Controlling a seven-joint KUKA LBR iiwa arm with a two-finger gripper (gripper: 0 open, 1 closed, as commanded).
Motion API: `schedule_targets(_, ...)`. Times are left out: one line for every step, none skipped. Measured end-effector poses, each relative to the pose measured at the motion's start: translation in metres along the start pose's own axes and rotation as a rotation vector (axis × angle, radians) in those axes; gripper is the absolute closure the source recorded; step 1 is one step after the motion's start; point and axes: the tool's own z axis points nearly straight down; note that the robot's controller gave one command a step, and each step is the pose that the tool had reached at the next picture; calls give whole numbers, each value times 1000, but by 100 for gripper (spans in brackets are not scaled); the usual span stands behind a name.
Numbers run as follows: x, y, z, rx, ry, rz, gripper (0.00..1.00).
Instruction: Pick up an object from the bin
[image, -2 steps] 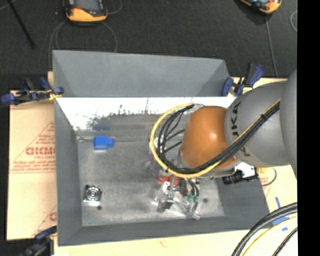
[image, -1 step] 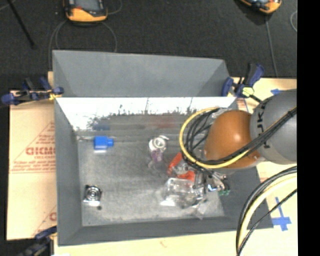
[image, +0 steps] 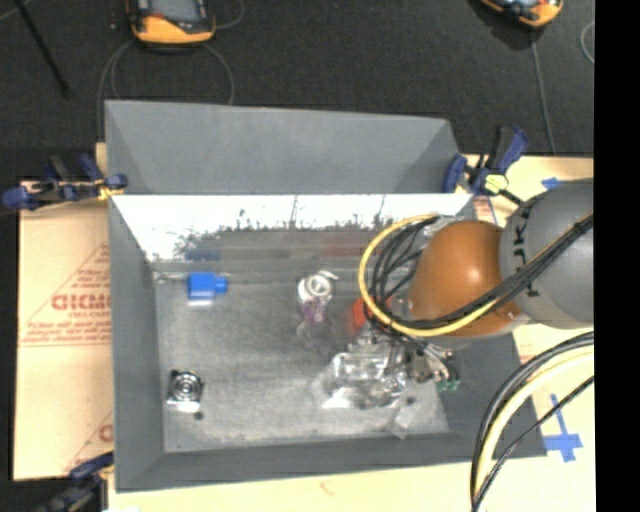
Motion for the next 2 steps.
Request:
schedule_targets(-4,-9,-62,3,18,23,100)
schedule_targets(-28,17,-166,3,16,-17,100)
